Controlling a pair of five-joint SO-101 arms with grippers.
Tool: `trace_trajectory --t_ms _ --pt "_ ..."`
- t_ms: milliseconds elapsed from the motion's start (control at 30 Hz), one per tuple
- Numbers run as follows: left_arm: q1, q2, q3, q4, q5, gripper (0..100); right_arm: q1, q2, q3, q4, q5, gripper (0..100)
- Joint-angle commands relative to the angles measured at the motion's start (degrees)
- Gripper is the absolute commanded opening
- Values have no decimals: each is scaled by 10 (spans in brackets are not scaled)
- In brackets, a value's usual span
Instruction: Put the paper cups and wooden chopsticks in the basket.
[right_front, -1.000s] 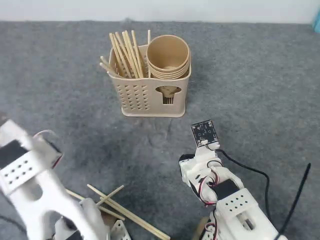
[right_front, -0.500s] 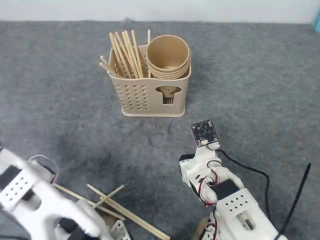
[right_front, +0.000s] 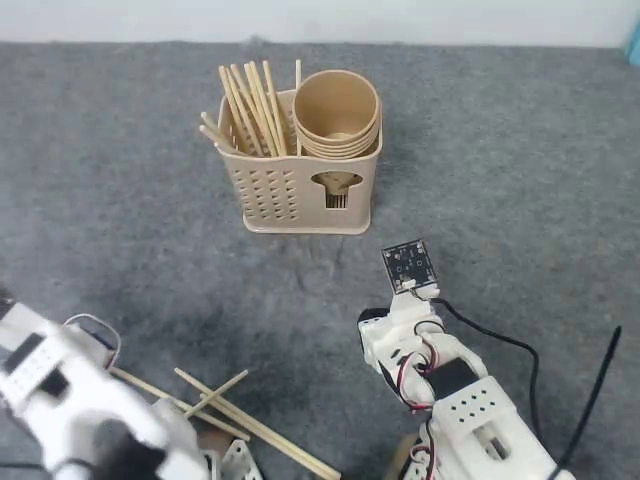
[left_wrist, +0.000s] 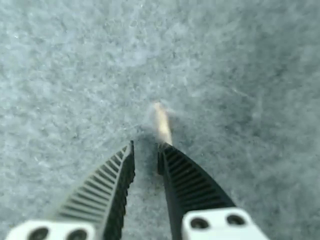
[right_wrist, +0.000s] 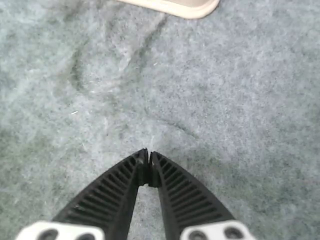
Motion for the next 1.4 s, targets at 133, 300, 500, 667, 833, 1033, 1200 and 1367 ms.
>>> trace_trajectory --t_ms 133,300,500,667,833,1033,1200,1367 --pt "11 197 -145 15 -4 73 4 -10 -7 -7 11 8" --pt "25 204 -167 45 -4 73 4 -10 -7 -8 11 8" --pt "47 125 -167 94 -2 73 4 -10 -7 -9 11 8" --pt "50 55 -162 118 -1 73 4 -10 -7 -10 11 8" --pt "50 71 -161 117 0 73 4 -10 -7 -8 11 8" --pt "59 159 -177 89 1 73 4 -10 -7 -8 11 8" --pt "60 236 -204 43 24 73 4 -10 -7 -8 11 8" --pt "60 279 -228 40 25 71 4 -10 -7 -8 11 8"
